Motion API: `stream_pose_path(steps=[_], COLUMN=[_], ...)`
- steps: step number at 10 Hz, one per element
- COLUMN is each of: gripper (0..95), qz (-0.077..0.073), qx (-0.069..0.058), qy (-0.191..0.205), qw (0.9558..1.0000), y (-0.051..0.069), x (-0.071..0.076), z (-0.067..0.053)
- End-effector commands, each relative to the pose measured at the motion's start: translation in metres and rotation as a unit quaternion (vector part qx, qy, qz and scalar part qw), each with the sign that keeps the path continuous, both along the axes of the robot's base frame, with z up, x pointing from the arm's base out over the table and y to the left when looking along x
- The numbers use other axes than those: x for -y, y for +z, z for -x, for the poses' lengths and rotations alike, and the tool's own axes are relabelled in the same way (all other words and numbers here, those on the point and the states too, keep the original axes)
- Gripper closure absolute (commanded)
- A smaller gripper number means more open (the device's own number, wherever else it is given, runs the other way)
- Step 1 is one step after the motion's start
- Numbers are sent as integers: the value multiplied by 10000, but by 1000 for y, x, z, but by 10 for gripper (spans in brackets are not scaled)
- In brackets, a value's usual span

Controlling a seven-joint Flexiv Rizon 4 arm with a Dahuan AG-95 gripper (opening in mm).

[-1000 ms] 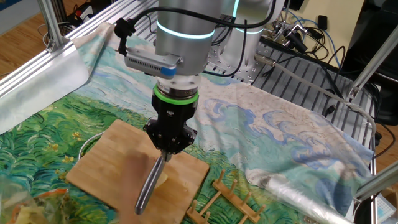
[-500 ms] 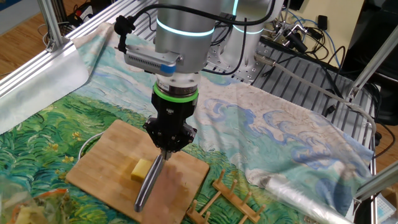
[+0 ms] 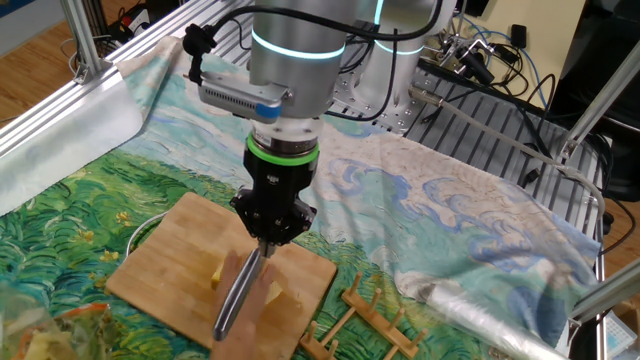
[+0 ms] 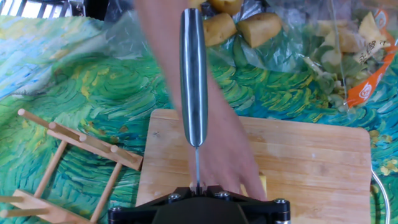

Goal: Chop the potatoes

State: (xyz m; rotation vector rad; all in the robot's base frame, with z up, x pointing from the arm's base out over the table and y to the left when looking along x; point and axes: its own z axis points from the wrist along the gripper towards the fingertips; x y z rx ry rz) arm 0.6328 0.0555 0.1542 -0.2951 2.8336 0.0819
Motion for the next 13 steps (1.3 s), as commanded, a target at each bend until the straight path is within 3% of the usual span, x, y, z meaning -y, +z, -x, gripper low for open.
stream_pose_path(steps=[1,3,4,5,6,7,8,9,11,13], gripper=[950,950,950,950,950,950,950,950,950,950], qz=[12,191,306,308,457,600,801,854,660,640], qx=[-15,-58,-306,-480,-492,-752,-828,-900,-1105,-1155], qy=[-34,-21,23,2,12,-201,-546,-594,-744,-643], qw=[10000,9998,9991,9984,9977,9952,9918,9905,9889,9892], y=[0,0,0,-1,-1,-6,-13,-15,-21,-24], x=[0,0,-1,-2,-3,-7,-12,-14,-15,-11], z=[1,1,2,3,2,-2,-8,-11,-16,-18])
